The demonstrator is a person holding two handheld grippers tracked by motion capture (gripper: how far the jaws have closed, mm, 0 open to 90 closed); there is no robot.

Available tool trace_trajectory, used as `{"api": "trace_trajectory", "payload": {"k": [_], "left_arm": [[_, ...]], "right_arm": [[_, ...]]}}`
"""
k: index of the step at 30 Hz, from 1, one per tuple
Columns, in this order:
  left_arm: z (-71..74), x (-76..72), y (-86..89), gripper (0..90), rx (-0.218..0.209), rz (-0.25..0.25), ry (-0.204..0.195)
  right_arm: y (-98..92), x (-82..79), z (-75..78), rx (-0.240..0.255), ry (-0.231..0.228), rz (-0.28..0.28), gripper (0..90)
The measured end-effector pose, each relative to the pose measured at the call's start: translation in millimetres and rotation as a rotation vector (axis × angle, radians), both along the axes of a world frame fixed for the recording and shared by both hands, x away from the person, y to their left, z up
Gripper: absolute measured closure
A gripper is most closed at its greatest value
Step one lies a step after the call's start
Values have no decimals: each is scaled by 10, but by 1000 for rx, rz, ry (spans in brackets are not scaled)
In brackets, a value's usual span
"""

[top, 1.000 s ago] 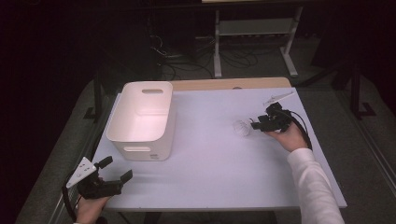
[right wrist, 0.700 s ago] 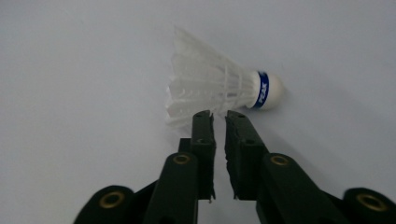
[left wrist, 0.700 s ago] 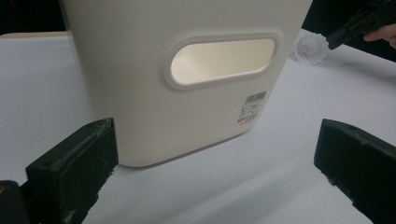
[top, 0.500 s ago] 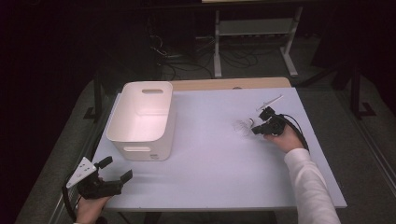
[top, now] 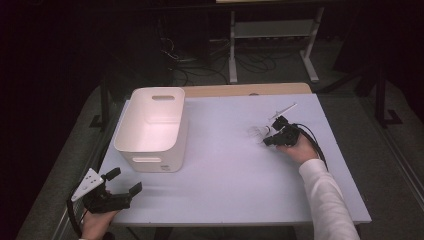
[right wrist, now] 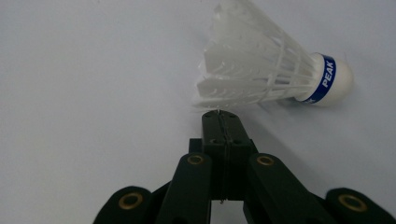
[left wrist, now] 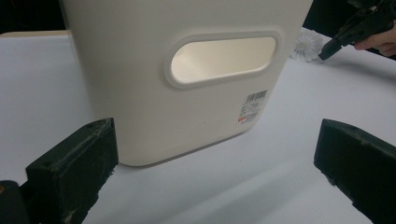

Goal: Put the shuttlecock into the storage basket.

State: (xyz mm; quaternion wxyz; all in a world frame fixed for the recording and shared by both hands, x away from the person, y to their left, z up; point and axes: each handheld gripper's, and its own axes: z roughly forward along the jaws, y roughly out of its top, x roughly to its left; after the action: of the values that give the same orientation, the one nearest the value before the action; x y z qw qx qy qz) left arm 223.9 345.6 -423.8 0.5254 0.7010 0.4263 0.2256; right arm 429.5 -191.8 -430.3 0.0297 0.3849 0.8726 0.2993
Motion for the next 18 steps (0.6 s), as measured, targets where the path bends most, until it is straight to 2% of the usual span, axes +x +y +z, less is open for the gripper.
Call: {"api": "trace_trajectory", "payload": {"k": [8, 13, 18], "left_arm": [[0, -7, -11, 0, -1, -6, -5], [3, -8, -9, 0, -1, -4, -5], [3, -9, -6, 0, 1, -4, -4]], "right_arm": [[67, 55, -33, 24, -34, 8, 882], [116, 107, -55, 29, -39, 6, 882], [189, 150, -6, 21, -46, 15, 882]]}}
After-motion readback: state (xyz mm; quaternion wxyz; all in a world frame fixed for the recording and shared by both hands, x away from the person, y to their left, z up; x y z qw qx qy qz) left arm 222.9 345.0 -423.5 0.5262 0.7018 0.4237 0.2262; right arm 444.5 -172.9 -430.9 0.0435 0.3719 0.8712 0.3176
